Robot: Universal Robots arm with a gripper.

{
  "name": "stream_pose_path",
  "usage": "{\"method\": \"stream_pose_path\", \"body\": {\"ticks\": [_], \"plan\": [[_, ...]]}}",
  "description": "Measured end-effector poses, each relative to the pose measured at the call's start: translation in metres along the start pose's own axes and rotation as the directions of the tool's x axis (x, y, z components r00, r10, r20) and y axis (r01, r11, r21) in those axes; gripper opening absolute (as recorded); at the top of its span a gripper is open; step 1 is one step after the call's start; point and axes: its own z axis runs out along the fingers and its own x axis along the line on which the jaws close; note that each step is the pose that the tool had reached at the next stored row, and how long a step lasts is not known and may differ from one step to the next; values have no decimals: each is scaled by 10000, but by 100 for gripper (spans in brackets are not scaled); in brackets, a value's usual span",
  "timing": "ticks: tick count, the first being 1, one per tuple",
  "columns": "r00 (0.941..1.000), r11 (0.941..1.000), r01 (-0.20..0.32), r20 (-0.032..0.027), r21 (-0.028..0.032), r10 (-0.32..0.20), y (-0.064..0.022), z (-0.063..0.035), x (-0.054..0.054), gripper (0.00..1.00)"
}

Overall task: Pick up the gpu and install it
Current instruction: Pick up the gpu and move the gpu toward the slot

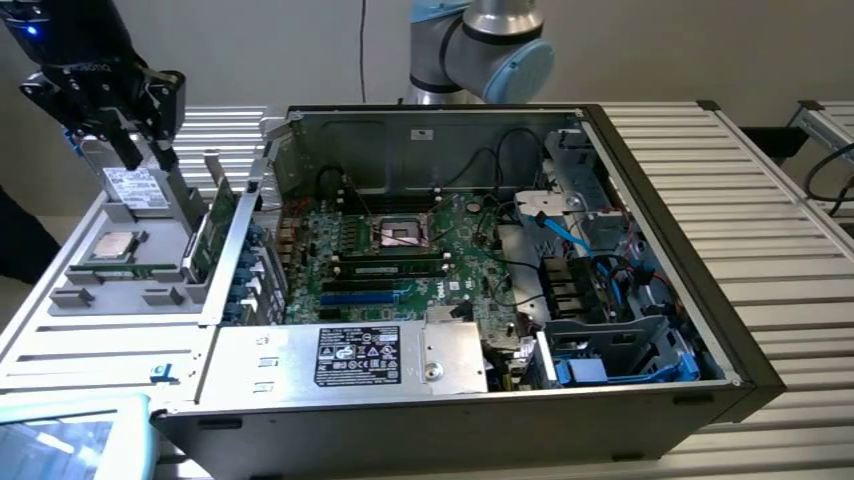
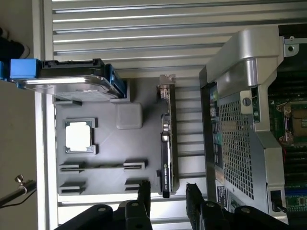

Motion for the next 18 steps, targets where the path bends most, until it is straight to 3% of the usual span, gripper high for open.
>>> {"method": "stream_pose_path", "body": {"ticks": [5,18], "plan": [[10000,10000,-1,1,-1,1,-1,94,-62,44],[10000,10000,-3,1,-1,3,56,332,-56,44]]}}
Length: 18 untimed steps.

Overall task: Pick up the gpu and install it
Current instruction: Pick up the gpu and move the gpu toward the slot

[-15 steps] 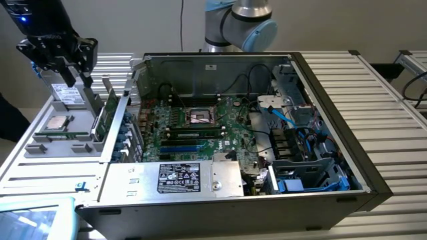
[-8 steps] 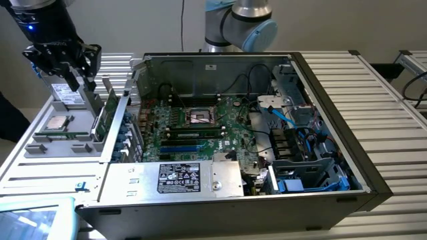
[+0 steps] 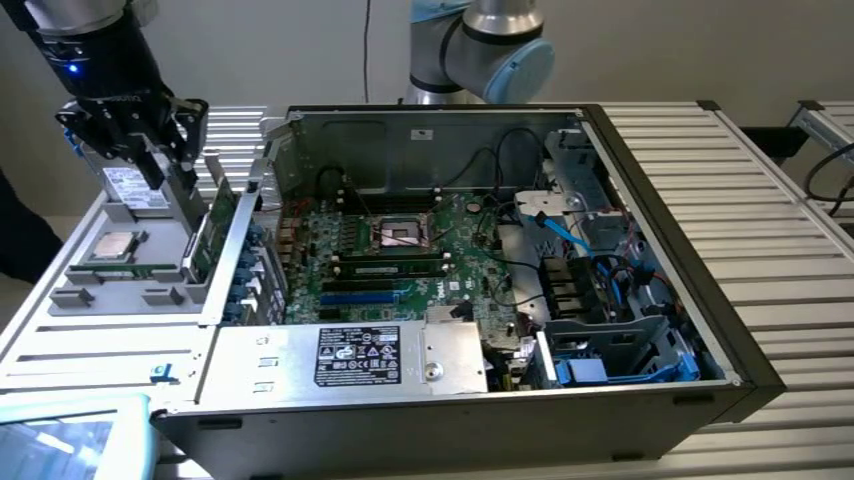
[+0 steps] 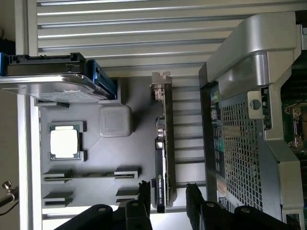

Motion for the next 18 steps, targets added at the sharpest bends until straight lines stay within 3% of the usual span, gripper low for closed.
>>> {"method": "stream_pose_path", "body": {"ticks": [18], "plan": [[9996,9996,297,-14,-6,-297,12,329,8,44]]}}
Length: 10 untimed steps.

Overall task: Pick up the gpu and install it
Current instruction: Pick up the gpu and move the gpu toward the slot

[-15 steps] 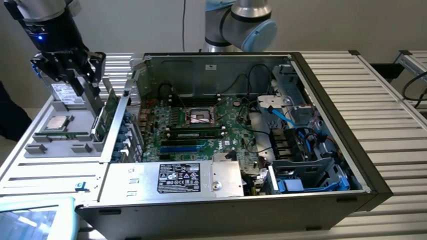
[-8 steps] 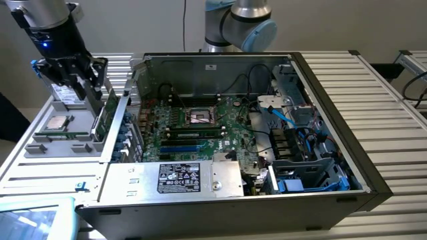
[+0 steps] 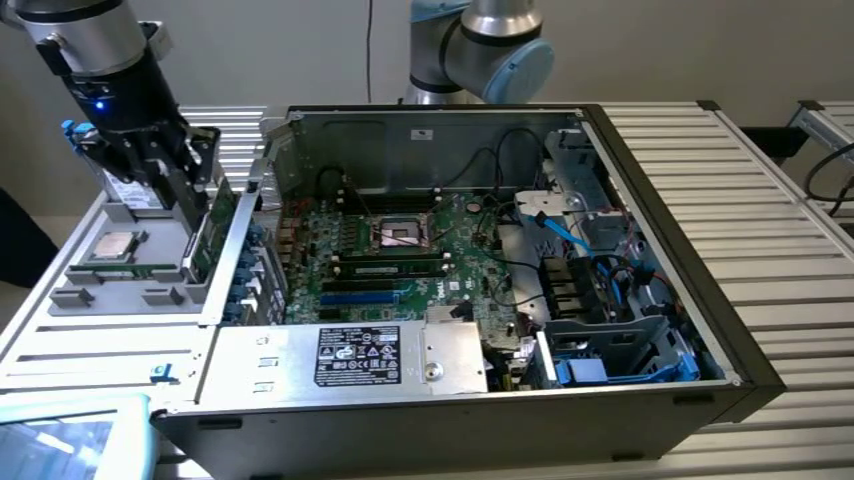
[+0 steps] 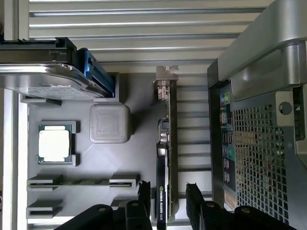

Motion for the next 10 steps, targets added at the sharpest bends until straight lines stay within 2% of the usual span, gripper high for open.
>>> {"method": "stream_pose_path", "body": {"ticks": [10], "plan": [[10000,10000,98,-6,-1,-98,-8,181,-5,44]]}}
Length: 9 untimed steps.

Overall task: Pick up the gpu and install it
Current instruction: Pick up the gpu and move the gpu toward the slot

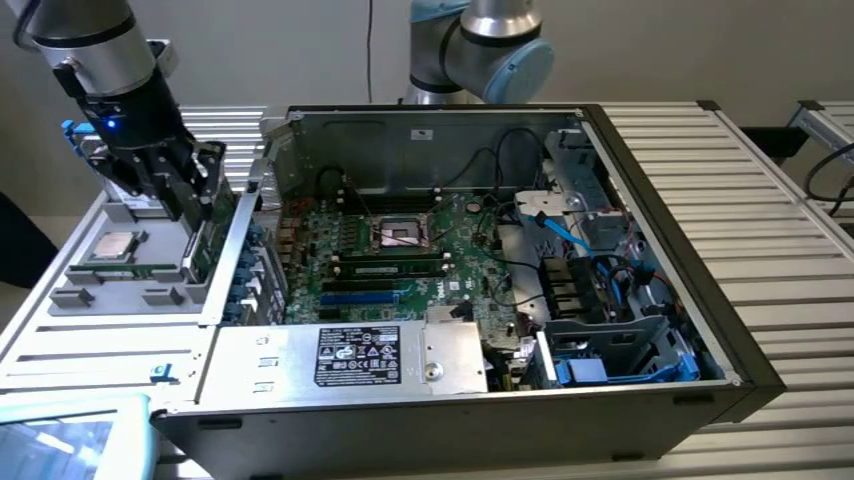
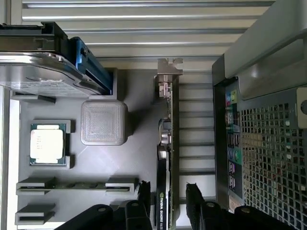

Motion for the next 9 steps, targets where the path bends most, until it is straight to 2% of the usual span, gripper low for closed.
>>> {"method": "stream_pose_path", "body": {"ticks": [5,9], "plan": [[10000,10000,3,2,-1,-3,10,92,-35,44],[10000,10000,6,-1,-7,-6,55,167,-33,44]]}}
